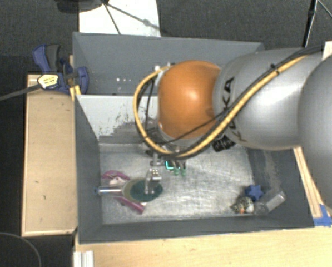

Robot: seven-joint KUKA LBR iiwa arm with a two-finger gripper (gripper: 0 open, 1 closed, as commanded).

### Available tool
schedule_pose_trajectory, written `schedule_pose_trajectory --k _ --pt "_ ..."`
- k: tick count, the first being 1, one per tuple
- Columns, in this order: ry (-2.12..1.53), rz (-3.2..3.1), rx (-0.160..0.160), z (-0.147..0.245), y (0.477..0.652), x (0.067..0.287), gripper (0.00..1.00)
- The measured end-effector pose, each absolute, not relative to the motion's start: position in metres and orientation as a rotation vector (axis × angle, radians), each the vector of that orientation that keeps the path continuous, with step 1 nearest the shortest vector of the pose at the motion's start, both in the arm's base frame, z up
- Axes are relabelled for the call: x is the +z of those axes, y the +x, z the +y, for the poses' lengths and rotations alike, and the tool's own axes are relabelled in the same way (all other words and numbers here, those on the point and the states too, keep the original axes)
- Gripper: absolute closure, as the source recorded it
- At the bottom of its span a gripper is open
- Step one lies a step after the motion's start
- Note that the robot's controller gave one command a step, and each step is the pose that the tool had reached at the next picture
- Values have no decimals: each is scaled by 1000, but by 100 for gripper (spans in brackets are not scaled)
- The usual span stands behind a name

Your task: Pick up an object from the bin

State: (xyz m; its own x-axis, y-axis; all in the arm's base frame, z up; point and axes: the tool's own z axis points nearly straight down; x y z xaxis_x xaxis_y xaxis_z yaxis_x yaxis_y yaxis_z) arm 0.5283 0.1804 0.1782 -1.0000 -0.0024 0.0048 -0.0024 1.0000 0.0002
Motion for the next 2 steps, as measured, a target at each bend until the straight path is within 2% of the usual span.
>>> schedule_pose_trajectory --k 1,2 --pt "13 -3140 0 162 492 72 0" --pt "2 -3148 -4 162 495 76 100"
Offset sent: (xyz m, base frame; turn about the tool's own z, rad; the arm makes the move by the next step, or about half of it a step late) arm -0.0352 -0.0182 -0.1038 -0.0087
